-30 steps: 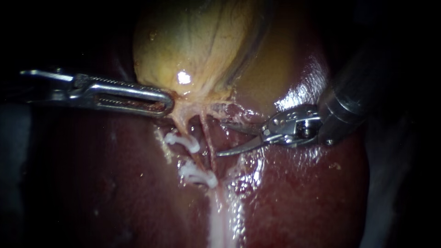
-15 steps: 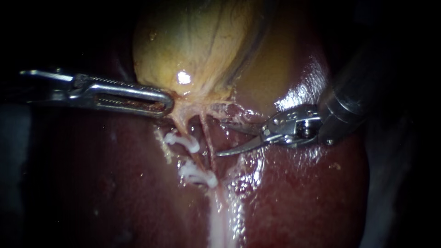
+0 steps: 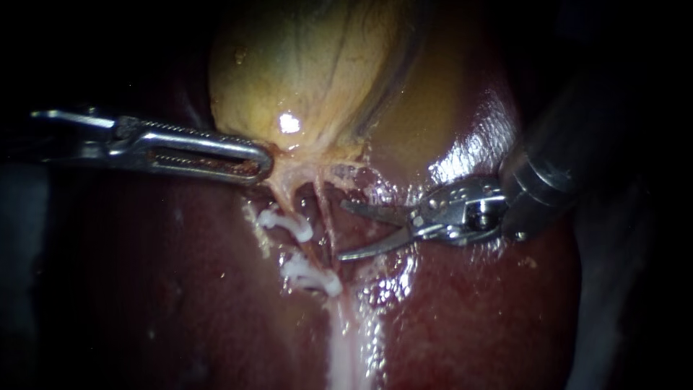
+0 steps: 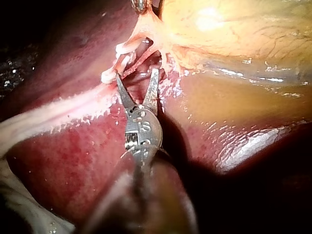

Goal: Go to the cutting position left tube

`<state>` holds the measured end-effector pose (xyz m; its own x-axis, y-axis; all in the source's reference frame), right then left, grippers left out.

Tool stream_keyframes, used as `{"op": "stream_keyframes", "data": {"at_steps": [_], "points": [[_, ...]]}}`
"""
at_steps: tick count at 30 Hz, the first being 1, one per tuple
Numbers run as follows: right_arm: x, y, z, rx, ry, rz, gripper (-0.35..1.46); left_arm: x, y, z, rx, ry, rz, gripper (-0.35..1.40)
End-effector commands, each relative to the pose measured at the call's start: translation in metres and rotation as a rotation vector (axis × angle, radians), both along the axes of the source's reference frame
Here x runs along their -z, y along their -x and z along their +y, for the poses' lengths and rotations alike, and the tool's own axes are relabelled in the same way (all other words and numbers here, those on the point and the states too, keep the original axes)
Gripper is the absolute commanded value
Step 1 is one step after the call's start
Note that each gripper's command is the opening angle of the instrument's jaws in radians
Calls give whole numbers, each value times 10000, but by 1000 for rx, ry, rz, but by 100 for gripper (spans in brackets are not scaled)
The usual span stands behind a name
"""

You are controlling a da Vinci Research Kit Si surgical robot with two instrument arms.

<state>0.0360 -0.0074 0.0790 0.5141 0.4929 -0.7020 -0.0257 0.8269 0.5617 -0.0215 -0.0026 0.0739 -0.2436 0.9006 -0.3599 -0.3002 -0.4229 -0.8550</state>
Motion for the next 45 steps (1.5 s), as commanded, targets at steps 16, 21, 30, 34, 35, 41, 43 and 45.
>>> {"op": "stream_keyframes", "data": {"at_steps": [16,21,30,34,35,41,43,45], "points": [[19,-2,-12,26,0,21,142,0,0,0,0,0,0,-35],[22,-3,-14,27,0,22,142,0,0,0,0,0,0,-35],[26,-11,-17,28,1,23,142,0,0,0,0,0,0,-35],[26,-14,-18,28,1,23,142,0,0,0,0,0,0,-35],[26,-15,-18,28,2,23,142,0,0,0,0,0,0,-35],[24,-21,-20,31,2,26,142,0,0,0,0,0,0,-35],[22,-23,-21,31,4,26,142,0,0,0,0,0,0,-35],[19,-26,-23,32,6,31,142,0,0,0,0,0,0,-35]]}}
